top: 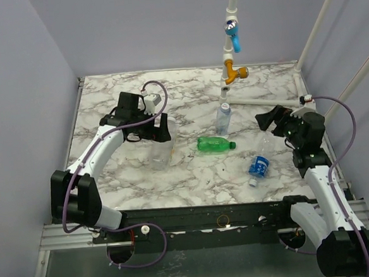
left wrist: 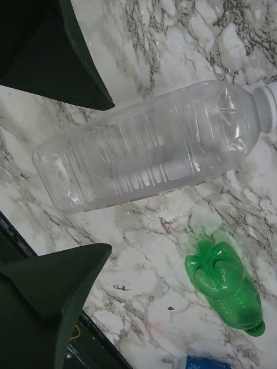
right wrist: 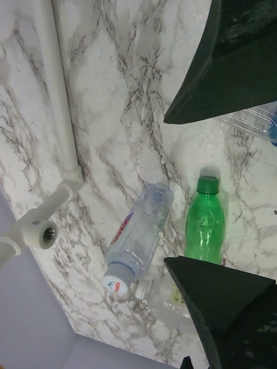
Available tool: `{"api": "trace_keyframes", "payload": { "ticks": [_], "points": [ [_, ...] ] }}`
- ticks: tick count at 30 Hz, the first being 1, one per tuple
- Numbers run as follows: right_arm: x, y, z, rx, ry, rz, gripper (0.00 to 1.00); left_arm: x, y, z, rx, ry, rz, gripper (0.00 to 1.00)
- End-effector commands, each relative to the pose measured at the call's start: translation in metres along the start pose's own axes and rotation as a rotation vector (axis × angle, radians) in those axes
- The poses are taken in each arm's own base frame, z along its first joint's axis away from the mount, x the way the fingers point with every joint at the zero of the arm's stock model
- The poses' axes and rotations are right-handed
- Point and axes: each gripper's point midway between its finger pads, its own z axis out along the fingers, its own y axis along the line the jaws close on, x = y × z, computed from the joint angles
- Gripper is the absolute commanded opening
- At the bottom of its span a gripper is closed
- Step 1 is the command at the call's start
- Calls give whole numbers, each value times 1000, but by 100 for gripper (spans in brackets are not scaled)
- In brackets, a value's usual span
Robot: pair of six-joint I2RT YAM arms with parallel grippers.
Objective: Unscrew the bottle caps
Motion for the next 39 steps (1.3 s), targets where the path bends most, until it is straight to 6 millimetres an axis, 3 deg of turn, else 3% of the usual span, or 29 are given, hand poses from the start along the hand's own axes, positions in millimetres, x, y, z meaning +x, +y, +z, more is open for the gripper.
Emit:
{"api": "trace_keyframes", "payload": {
  "ticks": [1,6,15,21,28,33,37,39],
  "points": [
    [-7,2,-10,41,42,-50,100,22,17,19,-107,87,-66,99],
    [-14,5,-14,56,51,-73,100,38,15,37,-171,129,2,99],
    [-8,7,-16,68,76,-97,100,61,20,68,-224,197,58,99],
    [-6,28,-13,46,98,-138,100,75,34,87,-244,249,89,99],
    [5,78,-9,3,135,-194,100,92,38,97,-204,310,166,98],
    [12,118,-9,-76,158,-180,100,92,34,84,-183,297,244,79],
    [2,151,-13,-171,160,-126,100,66,18,55,-147,203,359,53],
    [-6,169,-15,-222,156,-100,100,49,6,34,-126,145,421,50]
  ]
}}
